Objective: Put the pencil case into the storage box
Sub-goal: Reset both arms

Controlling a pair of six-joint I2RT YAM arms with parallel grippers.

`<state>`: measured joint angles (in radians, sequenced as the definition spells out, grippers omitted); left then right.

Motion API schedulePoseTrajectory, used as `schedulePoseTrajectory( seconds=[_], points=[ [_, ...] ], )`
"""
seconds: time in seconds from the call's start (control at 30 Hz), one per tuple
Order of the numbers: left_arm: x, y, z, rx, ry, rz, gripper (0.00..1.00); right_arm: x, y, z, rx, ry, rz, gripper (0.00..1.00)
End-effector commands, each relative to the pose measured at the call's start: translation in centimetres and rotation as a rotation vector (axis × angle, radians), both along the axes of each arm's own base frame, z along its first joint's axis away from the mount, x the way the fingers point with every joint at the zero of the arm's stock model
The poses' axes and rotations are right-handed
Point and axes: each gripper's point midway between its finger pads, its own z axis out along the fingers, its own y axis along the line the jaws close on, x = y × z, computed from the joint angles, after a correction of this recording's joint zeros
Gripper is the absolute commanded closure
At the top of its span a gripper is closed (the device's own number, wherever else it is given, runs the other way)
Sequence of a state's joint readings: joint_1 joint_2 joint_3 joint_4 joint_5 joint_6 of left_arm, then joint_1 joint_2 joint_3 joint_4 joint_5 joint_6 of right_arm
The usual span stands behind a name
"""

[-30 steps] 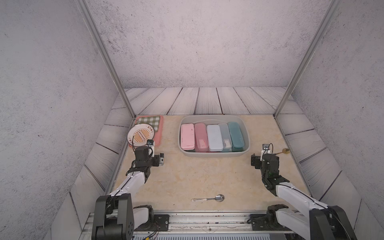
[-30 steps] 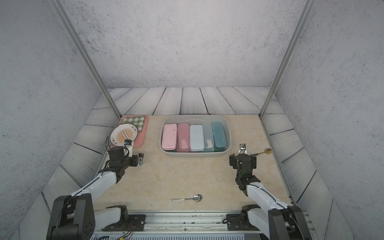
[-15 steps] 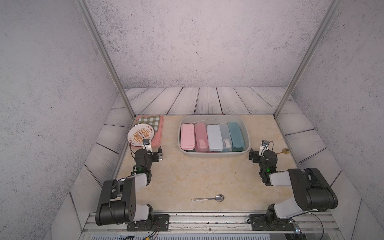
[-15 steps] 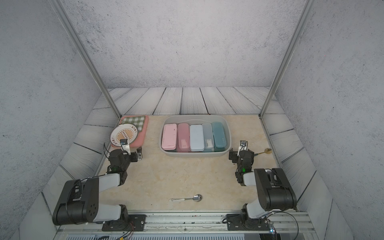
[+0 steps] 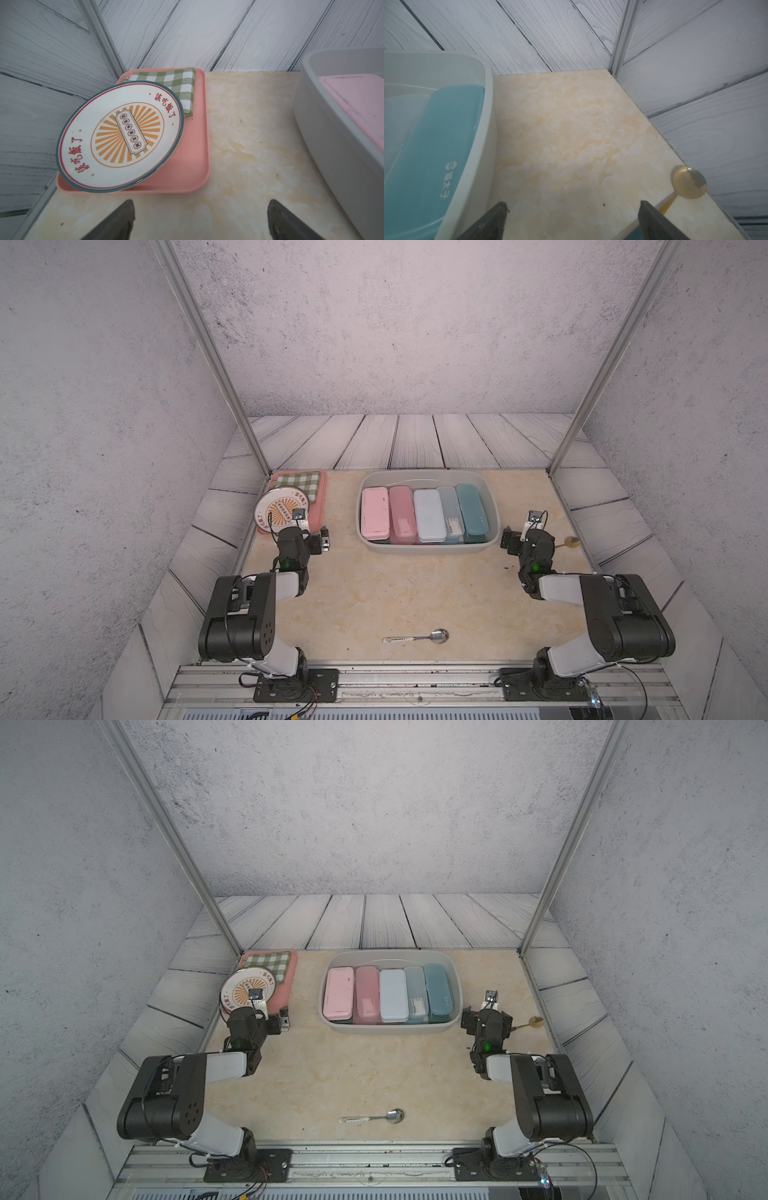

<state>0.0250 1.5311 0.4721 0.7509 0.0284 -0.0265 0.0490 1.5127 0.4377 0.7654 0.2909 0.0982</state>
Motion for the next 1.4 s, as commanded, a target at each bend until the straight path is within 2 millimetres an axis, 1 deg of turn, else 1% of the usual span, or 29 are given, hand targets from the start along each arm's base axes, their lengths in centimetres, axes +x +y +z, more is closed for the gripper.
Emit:
schedulePoseTrajectory(
  seconds=[0.0,0.4,0.43,0.53,0.57,1.37],
  points=[
    [-0.2,0.3,-0.4,0.013,0.018,0.016,0.00,-0.2,-0.4,-0.7,0.001,0.024,-0.025,0.01],
    [-0.1,0.2,-0.5,0.015,0.029,0.009,0.00,-0.2,-0.3,-0.8,-0.001,0.028,-0.016,0.01],
    [-0.1,0.1,-0.5,0.016,0.027,0.008,0.00,0.0,0.0,-0.8,0.000,0.033,0.001,0.01],
    [-0.1,0.1,-0.4,0.016,0.023,0.008,0.00,0.5,1.8,-1.0,0.003,0.052,0.117,0.01],
    [-0.1,0.1,-0.4,0.015,0.024,0.008,0.00,0.5,2.0,-1.0,0.003,0.053,0.126,0.01],
    [-0.2,0.2,-0.4,0.015,0.020,0.013,0.00,0.4,2.0,-1.0,0.003,0.052,0.127,0.01]
  ],
)
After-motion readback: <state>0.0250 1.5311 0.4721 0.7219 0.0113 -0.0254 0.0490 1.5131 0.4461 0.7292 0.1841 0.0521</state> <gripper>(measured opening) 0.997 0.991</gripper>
